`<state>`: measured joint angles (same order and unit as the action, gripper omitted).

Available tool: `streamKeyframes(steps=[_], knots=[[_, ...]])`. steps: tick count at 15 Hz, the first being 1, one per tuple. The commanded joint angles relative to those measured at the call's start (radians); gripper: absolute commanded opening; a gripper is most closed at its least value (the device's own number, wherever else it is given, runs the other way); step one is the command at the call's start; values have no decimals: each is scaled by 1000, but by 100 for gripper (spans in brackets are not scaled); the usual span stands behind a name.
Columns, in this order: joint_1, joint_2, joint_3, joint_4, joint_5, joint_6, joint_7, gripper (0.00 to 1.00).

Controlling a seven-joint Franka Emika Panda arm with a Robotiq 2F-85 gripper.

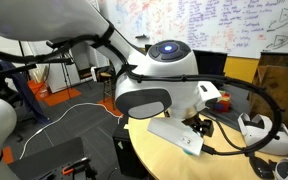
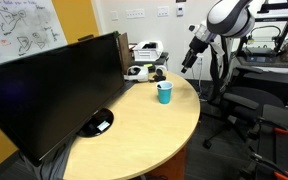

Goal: Remove the object from the teal cup then put it on the table

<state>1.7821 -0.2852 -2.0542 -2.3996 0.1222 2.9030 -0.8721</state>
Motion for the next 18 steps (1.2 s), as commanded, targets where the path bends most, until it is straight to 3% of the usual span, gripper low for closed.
streamKeyframes(steps=[1, 7, 11, 18], knots=[[179, -38, -163, 50, -99, 35, 97, 100], [380, -103, -339, 132, -223, 49, 231, 100], [444, -122, -369, 156, -243, 70, 266, 100], [485, -47, -370, 127, -226, 52, 362, 100]])
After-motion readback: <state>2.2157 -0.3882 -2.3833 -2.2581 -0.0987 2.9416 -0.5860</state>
